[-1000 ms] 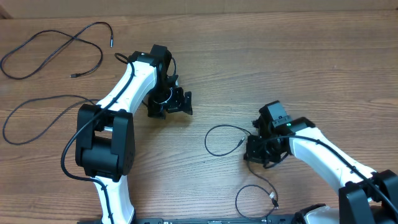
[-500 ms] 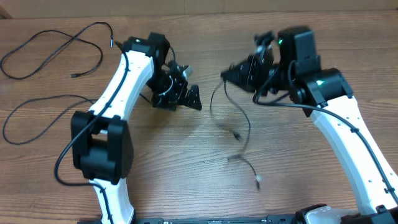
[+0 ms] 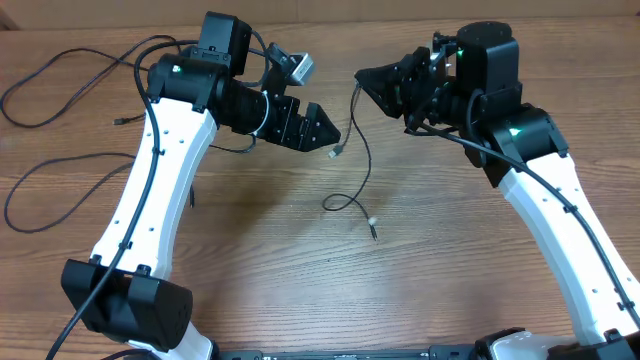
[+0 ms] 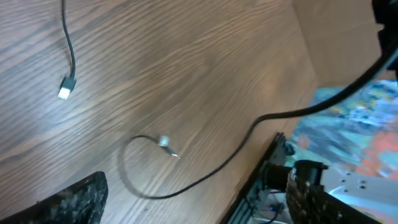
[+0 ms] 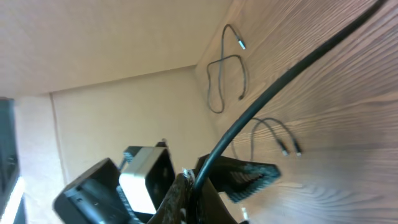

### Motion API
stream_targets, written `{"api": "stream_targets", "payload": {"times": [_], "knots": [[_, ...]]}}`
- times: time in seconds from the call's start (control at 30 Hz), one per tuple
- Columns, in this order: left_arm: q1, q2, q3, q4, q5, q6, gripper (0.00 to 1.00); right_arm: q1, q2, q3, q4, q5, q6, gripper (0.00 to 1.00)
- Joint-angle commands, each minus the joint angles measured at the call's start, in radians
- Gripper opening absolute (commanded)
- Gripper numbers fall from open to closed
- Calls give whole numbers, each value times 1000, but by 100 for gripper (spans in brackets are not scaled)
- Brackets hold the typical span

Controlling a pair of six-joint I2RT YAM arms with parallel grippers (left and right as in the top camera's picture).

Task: Untangle cables

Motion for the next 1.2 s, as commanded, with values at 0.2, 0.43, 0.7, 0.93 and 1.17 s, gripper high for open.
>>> {"api": "stream_targets", "payload": {"times": [0.2,0.43,0.7,0.93,1.17], "knots": [[-17,-6,13,95,198,27,86,18,-9,13,10,13,88,4],[-46,-6,13,162,266,27,74,39,-9,13,10,10,96,4],[-45,-6,13,185,265,11,54,39,-9,13,9,6,95,4],[-45,-6,13,196,264,8,37,39,-9,13,9,6,95,4],[-45,-6,13,230,208,-60,30,39,-9,13,-8,6,95,4]]}}
